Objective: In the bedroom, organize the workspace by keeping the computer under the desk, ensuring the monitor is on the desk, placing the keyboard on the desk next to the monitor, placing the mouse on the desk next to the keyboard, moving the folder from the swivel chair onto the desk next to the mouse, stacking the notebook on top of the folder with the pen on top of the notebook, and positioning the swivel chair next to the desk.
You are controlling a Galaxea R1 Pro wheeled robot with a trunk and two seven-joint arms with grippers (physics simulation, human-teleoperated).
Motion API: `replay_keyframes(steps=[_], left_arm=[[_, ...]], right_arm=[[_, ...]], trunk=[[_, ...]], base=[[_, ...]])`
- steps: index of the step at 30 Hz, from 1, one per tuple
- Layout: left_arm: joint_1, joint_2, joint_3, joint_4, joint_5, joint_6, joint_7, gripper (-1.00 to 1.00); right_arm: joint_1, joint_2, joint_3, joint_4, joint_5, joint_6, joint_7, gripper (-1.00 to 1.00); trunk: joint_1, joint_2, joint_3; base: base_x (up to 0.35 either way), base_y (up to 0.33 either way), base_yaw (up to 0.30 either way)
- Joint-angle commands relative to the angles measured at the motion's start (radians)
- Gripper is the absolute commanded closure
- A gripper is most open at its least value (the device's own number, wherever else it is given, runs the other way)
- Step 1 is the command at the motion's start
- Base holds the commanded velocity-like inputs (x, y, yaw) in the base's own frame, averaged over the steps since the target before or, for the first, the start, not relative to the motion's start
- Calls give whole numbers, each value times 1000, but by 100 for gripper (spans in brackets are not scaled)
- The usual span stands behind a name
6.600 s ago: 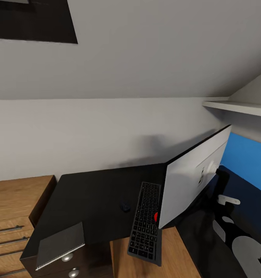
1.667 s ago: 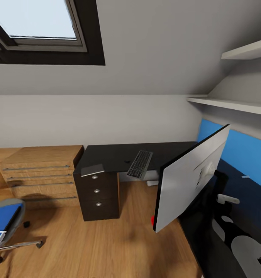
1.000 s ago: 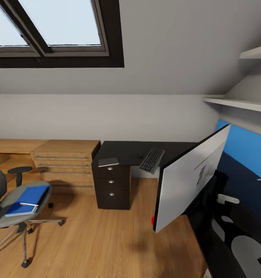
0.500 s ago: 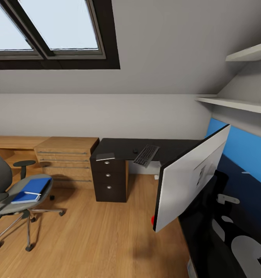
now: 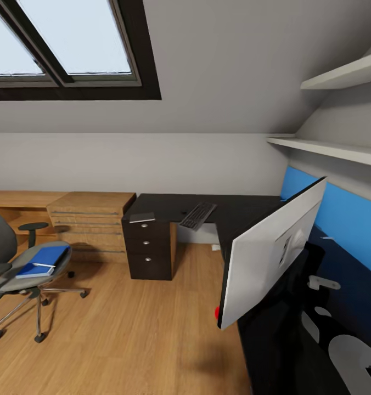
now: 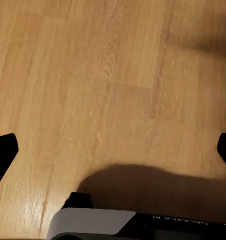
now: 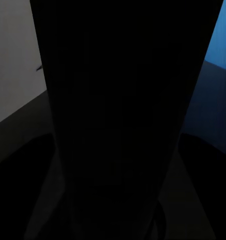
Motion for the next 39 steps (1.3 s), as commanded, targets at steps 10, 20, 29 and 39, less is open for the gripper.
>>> replay_keyframes(steps=[10, 20, 29, 39], left_arm=[[0, 2, 4, -2, 10, 4, 7, -100], [0, 6, 87, -3, 10, 3, 10, -100], [-71, -9, 218, -578, 11, 403, 22, -100], [-80, -7, 250, -580, 10, 402, 19, -100]], right_arm=[[-1, 0, 2, -1, -2, -4, 0, 100], [-1, 0, 4, 2, -2, -4, 0, 100], [-1, 0, 2, 7, -2, -4, 1, 100], [-1, -1, 2, 8, -2, -4, 1, 100]], trunk=[[0, -1, -1], [0, -1, -1], [0, -1, -1], [0, -1, -1]], base=[[-9, -340, 0], [0, -178, 0], [0, -2, 0], [0, 0, 0]])
